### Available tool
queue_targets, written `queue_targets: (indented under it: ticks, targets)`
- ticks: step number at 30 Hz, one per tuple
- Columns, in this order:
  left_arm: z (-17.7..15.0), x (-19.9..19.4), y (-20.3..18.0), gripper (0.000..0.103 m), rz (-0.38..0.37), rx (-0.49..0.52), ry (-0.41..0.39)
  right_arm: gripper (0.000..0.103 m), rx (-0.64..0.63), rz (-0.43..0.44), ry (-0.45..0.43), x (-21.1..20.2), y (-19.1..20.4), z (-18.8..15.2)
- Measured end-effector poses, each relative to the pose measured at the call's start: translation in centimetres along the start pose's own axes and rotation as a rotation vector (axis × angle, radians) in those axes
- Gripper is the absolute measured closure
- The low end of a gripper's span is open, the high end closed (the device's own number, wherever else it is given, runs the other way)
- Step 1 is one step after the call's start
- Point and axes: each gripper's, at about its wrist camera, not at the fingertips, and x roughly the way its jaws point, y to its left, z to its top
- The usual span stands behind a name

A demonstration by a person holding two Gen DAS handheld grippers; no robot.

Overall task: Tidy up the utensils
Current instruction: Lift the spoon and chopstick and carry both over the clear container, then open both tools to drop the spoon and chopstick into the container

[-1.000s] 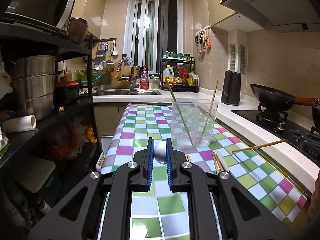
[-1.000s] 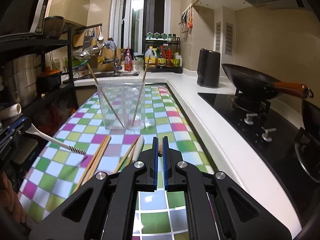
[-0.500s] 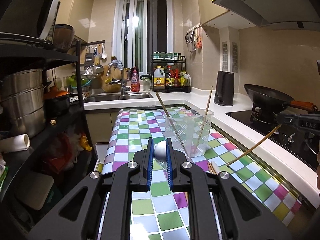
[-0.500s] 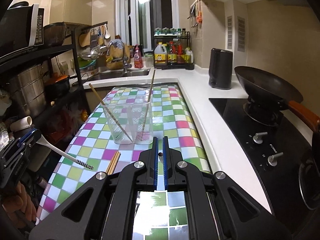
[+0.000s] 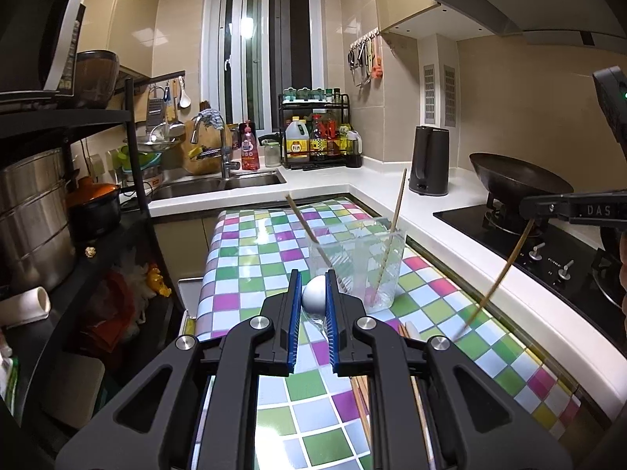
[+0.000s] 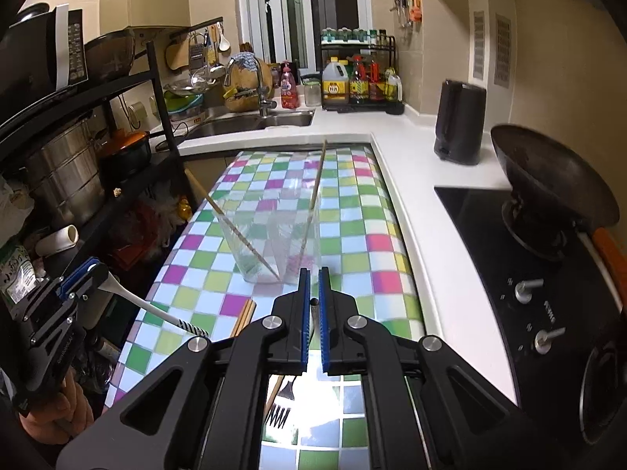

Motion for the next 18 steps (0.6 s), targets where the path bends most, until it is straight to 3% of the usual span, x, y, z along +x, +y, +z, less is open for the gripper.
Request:
queue_targets:
  ticks: [11,15,18]
  targets:
    - [10.4,4.2,1.1,0.091,-0.072,-0.011,0.065,0.099,-0.002,0.047,-0.181,-1.9,1.3,10.7]
    - [14.0,6.0,1.0,0.091,-0.05,0.014,0.054,0.099,-0.001,0.028,-0.295,-1.7,2.1,14.3]
    - [15.8,7.9,0.8,0.091,-0.046,0.02,0.062,0.099,-0.001,0.013,-0.33,0.0,2.5,16.1]
